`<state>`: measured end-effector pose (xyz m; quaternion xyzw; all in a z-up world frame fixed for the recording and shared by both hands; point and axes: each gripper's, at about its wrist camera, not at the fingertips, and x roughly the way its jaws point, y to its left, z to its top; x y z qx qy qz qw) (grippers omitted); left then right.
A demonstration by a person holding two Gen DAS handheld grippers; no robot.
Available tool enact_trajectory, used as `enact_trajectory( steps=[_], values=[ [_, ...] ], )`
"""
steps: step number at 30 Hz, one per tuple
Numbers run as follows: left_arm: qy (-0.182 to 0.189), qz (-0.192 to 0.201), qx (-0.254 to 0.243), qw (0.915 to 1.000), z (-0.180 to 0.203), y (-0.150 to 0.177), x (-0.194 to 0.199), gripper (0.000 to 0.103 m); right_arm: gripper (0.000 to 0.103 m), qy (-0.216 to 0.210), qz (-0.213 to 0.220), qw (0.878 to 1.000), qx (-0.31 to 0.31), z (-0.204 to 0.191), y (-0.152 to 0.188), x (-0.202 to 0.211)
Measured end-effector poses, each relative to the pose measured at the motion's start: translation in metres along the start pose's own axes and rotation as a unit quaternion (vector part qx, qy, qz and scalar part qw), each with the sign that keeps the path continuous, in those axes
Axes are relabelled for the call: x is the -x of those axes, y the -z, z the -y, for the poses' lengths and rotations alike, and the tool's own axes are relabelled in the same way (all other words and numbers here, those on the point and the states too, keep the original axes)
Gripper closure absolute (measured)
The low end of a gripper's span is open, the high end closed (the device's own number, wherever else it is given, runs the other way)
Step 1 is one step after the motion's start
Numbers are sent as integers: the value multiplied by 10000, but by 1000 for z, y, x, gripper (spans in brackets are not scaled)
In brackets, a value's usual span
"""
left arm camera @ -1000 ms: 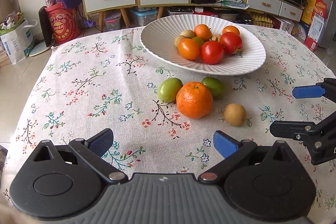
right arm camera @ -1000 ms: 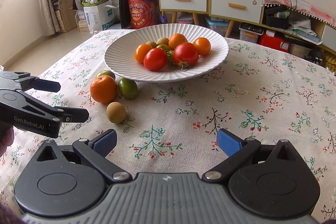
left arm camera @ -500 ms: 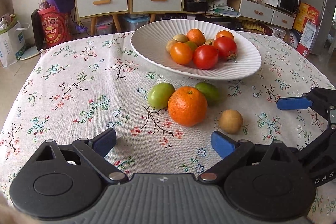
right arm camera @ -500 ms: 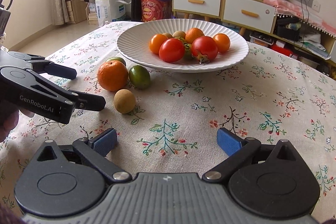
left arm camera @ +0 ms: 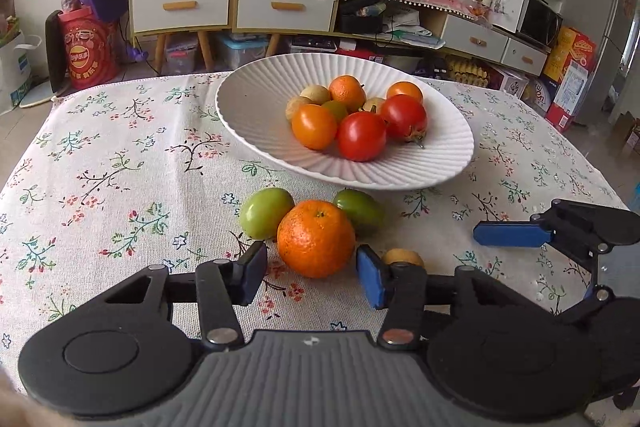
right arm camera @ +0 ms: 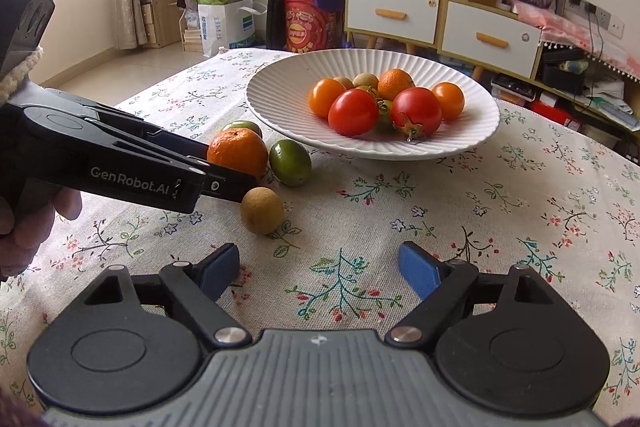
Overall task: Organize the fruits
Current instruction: 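Grasp the mandarin orange with the left tool while the right tool grasps a brown fruit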
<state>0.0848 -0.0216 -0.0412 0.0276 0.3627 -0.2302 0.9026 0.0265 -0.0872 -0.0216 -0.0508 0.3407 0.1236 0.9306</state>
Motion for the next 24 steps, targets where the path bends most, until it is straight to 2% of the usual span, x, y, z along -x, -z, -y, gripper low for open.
enact_trajectory(
  steps=[6, 15, 24],
  values=[
    [9, 30, 43, 10000, 2, -3, -3, 67, 36, -53, -26, 10000, 7, -4, -5, -2],
    [-29, 15, 60, 10000, 3, -3, -2, 68, 55, -217, -102, 9997, 8, -12, -12, -6],
    [-35, -25, 104, 9999, -4, 0, 5, 69, 67, -212, -98, 9997, 36, -18, -16, -7]
  ],
)
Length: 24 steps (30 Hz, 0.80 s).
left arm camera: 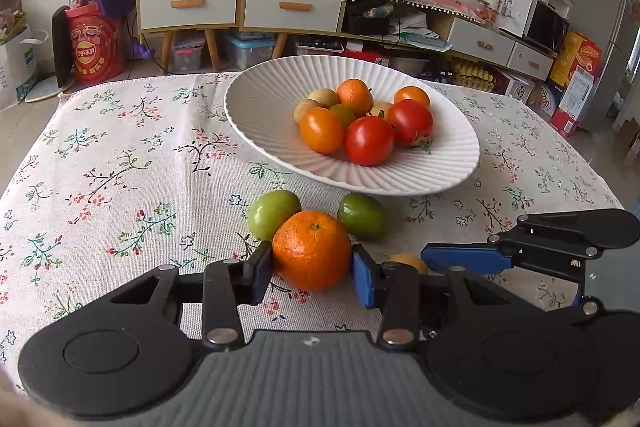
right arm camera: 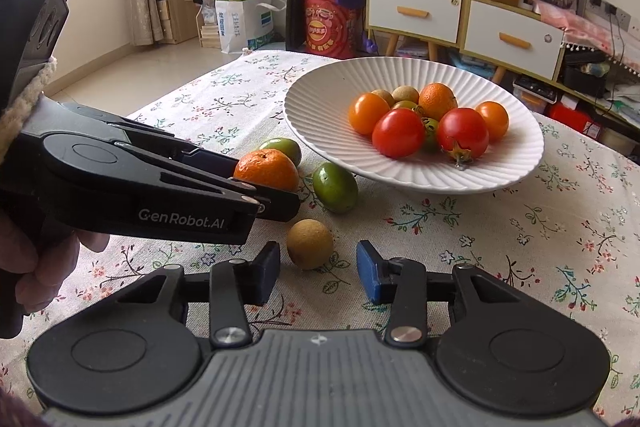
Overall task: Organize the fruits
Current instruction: 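Grasp the mandarin orange with the left tool while the right tool grasps a brown fruit, then carry the mandarin and brown fruit into the white plate and open both tools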
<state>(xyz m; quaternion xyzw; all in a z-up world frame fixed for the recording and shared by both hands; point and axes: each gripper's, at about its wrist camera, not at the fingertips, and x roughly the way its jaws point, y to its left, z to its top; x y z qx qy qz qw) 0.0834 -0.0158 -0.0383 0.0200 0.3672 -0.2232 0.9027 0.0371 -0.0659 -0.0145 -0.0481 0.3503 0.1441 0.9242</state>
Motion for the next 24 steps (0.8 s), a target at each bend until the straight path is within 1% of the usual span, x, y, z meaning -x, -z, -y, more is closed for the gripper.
enact_trajectory(
  steps=[4, 9, 18, 24],
  values=[
    [-23, 4, -4, 10000, -3, 1, 5, 69, 72, -14, 1, 10000, 13, -2, -2, -1],
    [-48, 18, -16, 10000, -5, 2, 10, 69, 81, -48, 7, 9999, 124, -7, -2, 0],
    [-35, 4, -28, 10000, -7, 1, 22, 69, 81, -123, 34, 9999, 61, -5, -6, 10],
    [59, 123, 42, 9999, -8, -6, 32, 69, 81, -184, 225, 9996, -40, 0, -15, 25]
  ],
)
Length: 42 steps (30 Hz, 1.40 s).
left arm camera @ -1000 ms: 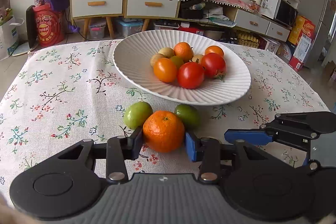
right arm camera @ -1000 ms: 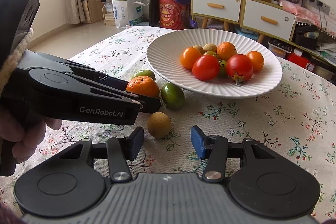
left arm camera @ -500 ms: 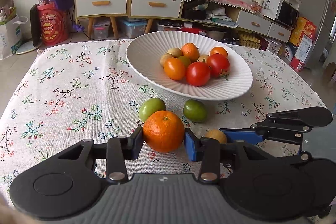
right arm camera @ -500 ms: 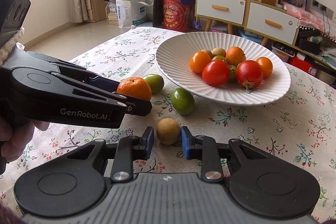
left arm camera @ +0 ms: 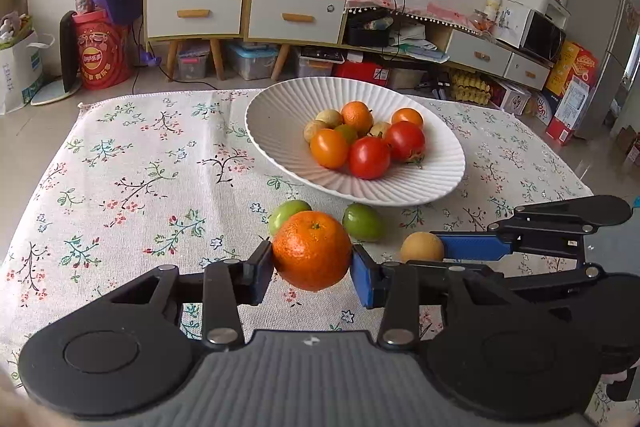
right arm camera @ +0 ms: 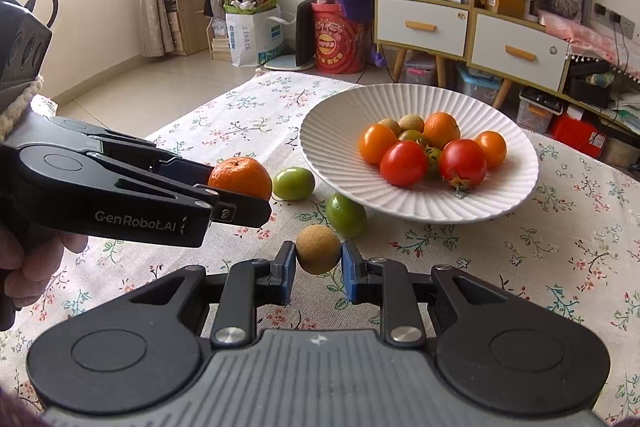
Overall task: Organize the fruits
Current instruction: 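Carry the mandarin and brown fruit into the white plate and open both tools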
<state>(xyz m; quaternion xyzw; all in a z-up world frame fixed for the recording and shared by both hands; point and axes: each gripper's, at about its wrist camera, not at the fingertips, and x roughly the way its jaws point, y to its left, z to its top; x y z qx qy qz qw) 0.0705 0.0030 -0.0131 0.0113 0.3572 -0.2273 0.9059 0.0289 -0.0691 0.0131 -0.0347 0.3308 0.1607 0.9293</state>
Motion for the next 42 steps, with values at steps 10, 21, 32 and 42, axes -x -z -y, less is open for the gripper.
enact_trajectory(
  steps=[10, 21, 32, 42],
  values=[
    [211, 150, -135, 9996, 15, -20, -9, 69, 81, 415, 302, 9977, -448, 37, -21, 4],
    [75, -5, -392, 9992, 27, -39, -48, 69, 81, 744, 186, 9960, -465, 67, -18, -13],
    [16, -18, -396, 9992, 32, -41, -58, 68, 81, 624, 173, 9971, -413, 71, -17, -13],
    [9, 0, -357, 9994, 34, -40, -51, 56, 65, 554, 197, 9970, -502, 70, -17, -4]
  ],
)
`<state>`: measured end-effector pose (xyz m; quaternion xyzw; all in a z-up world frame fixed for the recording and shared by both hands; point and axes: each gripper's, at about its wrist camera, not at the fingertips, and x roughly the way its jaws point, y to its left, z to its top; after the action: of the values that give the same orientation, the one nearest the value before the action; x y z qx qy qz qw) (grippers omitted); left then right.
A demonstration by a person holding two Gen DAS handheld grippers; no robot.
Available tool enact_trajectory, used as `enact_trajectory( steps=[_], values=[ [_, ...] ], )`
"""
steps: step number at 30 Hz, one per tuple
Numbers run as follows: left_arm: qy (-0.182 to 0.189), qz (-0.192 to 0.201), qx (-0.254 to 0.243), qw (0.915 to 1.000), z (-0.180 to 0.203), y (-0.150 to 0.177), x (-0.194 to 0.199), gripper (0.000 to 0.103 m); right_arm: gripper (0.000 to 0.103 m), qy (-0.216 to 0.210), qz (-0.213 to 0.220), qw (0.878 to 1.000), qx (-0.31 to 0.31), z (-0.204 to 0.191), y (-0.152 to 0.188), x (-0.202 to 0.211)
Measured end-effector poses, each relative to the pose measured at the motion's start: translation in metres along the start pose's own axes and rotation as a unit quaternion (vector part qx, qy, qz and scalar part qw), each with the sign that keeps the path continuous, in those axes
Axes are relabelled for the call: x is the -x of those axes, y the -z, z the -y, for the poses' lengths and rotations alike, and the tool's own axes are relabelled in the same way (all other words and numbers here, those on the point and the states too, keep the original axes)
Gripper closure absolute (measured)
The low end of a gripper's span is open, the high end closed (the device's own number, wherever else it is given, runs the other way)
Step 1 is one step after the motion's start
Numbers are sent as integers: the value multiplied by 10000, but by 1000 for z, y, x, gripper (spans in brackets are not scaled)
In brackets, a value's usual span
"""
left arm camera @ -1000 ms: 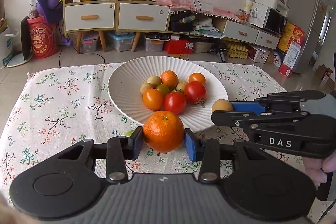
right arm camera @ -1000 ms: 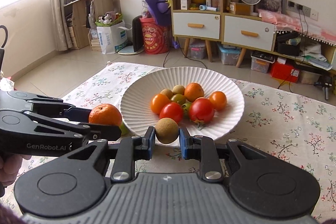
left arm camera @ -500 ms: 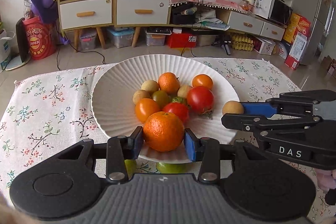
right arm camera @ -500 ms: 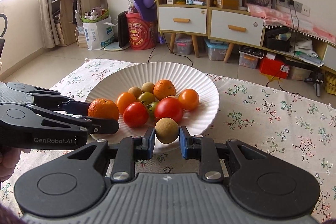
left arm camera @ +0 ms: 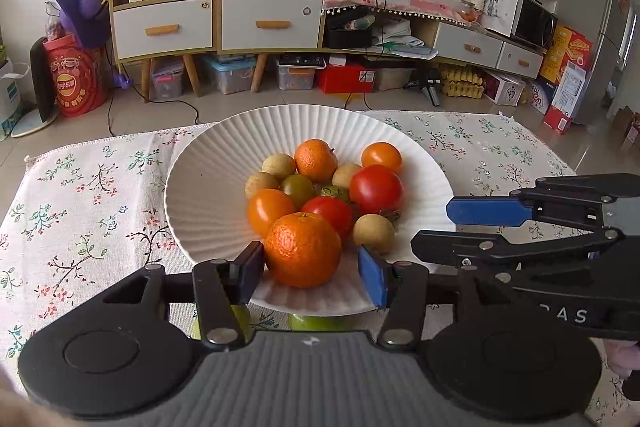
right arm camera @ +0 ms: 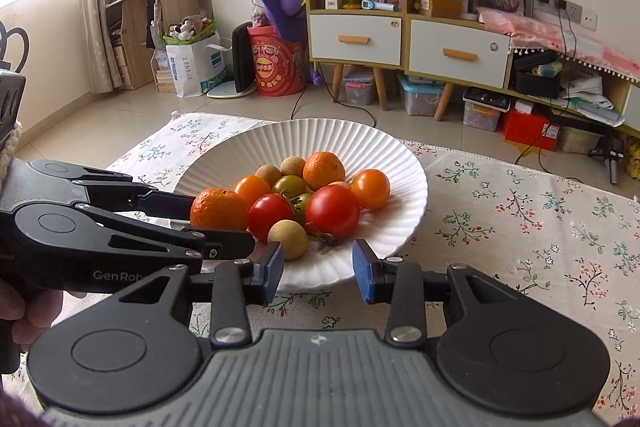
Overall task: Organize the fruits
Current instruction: 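Carry the mandarin and brown fruit into the white plate and open both tools, then lift both tools away from the plate toward the two limes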
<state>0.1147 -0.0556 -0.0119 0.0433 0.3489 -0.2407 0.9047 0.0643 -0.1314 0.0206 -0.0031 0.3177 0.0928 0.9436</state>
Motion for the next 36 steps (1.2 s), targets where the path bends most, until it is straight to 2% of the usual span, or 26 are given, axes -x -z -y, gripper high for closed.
enact_trajectory(
  steps=[6, 10, 15, 30, 36],
  values=[
    [-41, 110, 17, 9999, -2, -1, 14, 45, 51, 17, 22, 10000, -47, 2, 0, 7],
    [-44, 148, 72, 9999, -4, 0, 23, 39, 47, 8, 39, 9999, -102, 1, 0, 13],
    [-51, 230, 24, 9997, -7, 6, 36, 27, 38, -26, 29, 9999, -143, -3, 3, 21],
    [-239, 183, 30, 9995, -25, 33, 57, 7, 19, -197, -87, 9998, 10, -25, 24, 30],
    [-431, 105, 69, 9990, -36, 44, 56, 7, 15, -189, -275, 9994, 81, -34, 35, 22]
  ],
)
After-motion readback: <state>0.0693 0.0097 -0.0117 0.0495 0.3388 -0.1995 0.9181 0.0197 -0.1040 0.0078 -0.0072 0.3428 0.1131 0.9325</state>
